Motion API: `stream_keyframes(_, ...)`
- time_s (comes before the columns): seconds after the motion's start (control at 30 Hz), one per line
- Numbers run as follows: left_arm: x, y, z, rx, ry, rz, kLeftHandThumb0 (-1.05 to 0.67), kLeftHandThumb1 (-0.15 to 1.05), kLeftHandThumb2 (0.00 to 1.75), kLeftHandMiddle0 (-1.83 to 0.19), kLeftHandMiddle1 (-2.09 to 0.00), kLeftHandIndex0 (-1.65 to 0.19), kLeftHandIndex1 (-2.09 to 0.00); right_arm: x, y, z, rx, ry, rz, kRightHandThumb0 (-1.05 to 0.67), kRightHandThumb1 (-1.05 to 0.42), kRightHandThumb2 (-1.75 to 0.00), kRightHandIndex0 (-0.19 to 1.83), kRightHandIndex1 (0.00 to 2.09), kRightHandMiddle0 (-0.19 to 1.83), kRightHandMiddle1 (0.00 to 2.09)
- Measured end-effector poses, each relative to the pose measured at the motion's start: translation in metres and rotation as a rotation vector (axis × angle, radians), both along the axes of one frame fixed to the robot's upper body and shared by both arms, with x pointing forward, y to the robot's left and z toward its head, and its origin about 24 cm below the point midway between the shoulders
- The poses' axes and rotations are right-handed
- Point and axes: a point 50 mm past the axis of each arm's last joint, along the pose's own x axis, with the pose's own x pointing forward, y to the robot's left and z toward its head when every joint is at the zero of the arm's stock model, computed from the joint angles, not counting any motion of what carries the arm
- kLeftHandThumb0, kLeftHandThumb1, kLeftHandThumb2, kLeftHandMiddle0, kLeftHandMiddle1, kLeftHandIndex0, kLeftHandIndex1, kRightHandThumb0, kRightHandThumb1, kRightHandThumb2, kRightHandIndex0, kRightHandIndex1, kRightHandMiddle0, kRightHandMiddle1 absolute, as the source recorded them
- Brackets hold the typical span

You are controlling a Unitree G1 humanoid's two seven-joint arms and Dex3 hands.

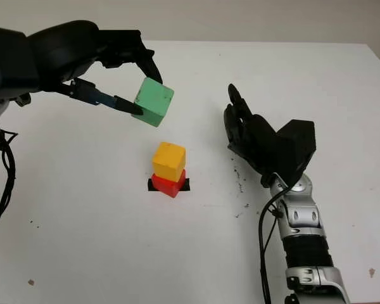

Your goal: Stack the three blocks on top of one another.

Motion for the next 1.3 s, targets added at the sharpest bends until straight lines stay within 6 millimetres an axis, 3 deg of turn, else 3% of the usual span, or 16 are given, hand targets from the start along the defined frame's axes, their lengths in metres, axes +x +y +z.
stream_keyframes(0.17,0.0,-0.002,-0.012,-0.055,0.07,-0.011,-0.49,1.05,0.14,-0.13,-0.05,-0.24,-1.56,-0.001,0.0,-0.003,-0.001,0.017,0.007,-0.65,-1.05,-0.74,-0.19,0.0,-0.19,0.01)
stream_keyframes(0.33,0.0,-0.003,-0.013,-0.072,0.089,-0.017,-0.5,1.05,0.14,-0.14,-0.05,-0.3,-1.5,-0.002,0.0,-0.001,0.0,0.017,-0.001,-0.63,-1.05,-0.74,-0.19,0.0,-0.19,0.03)
stream_keyframes(0.8,0.001,-0.013,-0.026,-0.217,0.266,-0.033,-0.48,1.05,0.11,-0.11,-0.04,-0.28,-1.6,-0.003,0.002,-0.003,0.01,0.021,-0.017,-0.63,-1.05,-0.73,-0.19,0.0,-0.19,0.02)
stream_keyframes(1.3,0.003,-0.017,-0.061,-0.331,0.453,-0.034,-0.51,1.05,0.1,-0.06,-0.05,-0.33,-1.67,-0.006,0.001,-0.006,0.012,0.028,-0.022,-0.63,-1.05,-0.74,-0.19,0.01,-0.19,0.04)
